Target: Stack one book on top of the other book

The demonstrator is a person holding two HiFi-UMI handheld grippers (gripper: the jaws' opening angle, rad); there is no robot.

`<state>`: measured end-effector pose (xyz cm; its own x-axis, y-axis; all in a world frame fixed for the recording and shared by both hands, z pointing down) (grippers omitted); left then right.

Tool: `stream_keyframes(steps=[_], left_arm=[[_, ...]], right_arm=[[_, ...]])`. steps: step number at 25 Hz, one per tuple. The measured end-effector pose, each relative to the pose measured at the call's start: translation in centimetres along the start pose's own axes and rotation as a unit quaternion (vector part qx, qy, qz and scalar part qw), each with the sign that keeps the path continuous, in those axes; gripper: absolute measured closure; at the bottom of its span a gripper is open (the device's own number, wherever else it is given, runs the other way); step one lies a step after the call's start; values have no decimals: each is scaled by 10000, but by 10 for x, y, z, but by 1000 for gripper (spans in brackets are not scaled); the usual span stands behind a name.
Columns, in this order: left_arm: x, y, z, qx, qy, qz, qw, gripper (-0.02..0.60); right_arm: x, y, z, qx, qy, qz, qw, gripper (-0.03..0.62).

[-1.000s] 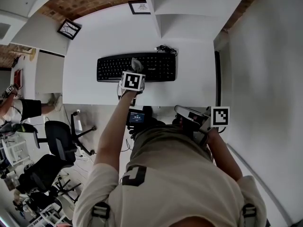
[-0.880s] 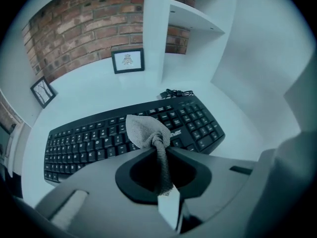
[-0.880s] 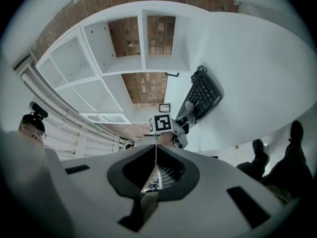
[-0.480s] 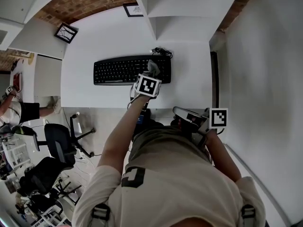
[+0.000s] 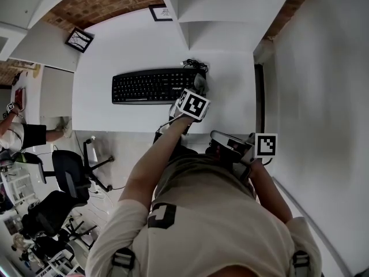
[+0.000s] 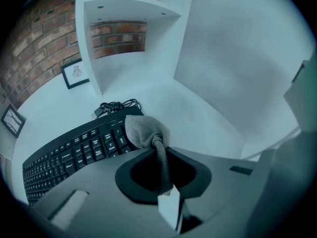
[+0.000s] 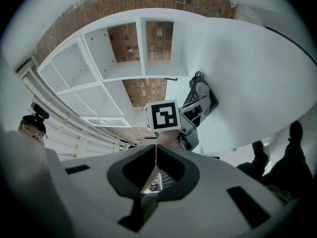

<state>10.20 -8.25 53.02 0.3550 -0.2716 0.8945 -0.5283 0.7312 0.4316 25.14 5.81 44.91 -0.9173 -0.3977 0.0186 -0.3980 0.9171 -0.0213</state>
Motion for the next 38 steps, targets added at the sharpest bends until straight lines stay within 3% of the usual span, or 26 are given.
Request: stream_keyframes(steps=[5,7,9,12,15,20,25,31,38], left_arm=[[3,-17,-4,200,162,-276,9993,548],[6,-18,-8,-88,869,-328,9956,548],[1,-19,-9,-555,1507,-566,9854,548],[-26,-21,8,-977,1701,-1095,9744,548],[-60,-9,33,-1156,1477,-1464,9713,548],[-119,42,70,-1426,369,-1923,9702,548],[-170,88,85,-1765,-131,-2582,9497,548],[-216,127,123,-1101,-857,-3105,9403,548],[-240,172,154,-783,-690,-3149,9434,548]], right_arm=[[-2,-4,3,-61,34,22,10000,588],[-1,-4,2,-69,21,21,10000,588],[1,-3,2,-123,16,29,9999,588],[1,-3,0,-97,10,17,10000,588],[0,-1,-4,30,-42,5,10000,588],[11,0,1,-54,-98,233,9997,588],[29,0,15,-354,-239,531,9977,588],[60,11,14,-476,-198,901,9946,588],[107,30,21,-880,82,1039,9907,588]])
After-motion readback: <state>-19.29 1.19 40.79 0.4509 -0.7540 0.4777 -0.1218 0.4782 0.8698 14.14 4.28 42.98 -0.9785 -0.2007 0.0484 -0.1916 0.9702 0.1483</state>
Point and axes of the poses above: the fingertips, and each gripper's own axes: x forward along the fingers, z to its left, y out of its underside, the point moved 10 cm from there along -x, backward along the fingers, and after that the axes turned 1 degree about -z, right-handed, at the moved point
